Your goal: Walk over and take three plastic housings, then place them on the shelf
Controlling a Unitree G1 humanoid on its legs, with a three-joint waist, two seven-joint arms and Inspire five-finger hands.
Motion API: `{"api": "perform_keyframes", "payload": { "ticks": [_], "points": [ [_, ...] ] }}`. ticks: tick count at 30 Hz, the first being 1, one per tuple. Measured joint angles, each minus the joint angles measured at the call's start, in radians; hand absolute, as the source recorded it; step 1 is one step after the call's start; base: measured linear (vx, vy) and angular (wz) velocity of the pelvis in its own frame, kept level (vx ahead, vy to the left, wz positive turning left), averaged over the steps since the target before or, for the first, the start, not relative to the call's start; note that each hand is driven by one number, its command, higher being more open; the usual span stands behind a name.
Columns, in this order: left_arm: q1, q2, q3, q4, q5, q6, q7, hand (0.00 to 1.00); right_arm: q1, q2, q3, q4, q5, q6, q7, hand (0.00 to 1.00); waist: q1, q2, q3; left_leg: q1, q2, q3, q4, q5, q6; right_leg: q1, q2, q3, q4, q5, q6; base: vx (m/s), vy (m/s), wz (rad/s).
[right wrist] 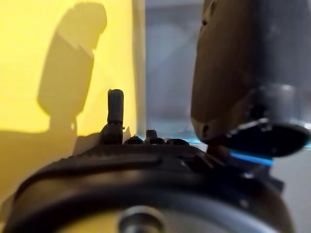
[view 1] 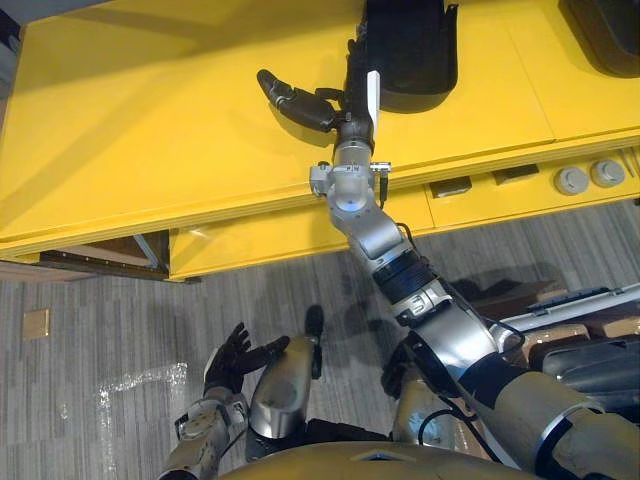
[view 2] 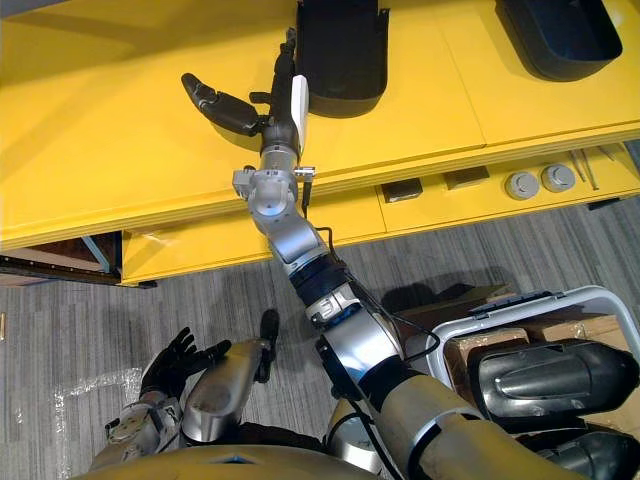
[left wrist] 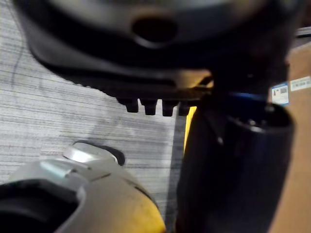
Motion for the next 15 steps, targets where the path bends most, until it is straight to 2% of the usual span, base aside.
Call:
{"api": "perform_keyframes", "payload": {
  "ticks": [7,15],
  "points": [
    [0.0,0.01,0.008,0.007,0.032,0.014,-0.003,1.0,0.021,-0.018,0.0,-0.033,0.0,0.019,0.001,1.0,-0.009,-0.018,-0.003,0.021,0.0,0.004,-0.016,0.003,0.001,0.02,0.009,0.004,-0.032,0.014,0.001,0.0,-0.003,-0.01],
    [0.0,0.011,0.015,0.03,0.039,0.015,-0.011,1.0,0.033,-0.022,-0.009,-0.034,0.007,0.037,0.068,1.0,-0.02,-0.03,-0.008,0.049,0.001,0.023,-0.033,0.003,0.001,0.045,0.017,0.02,-0.065,0.031,0.005,-0.01,-0.004,-0.08]
  ]
}}
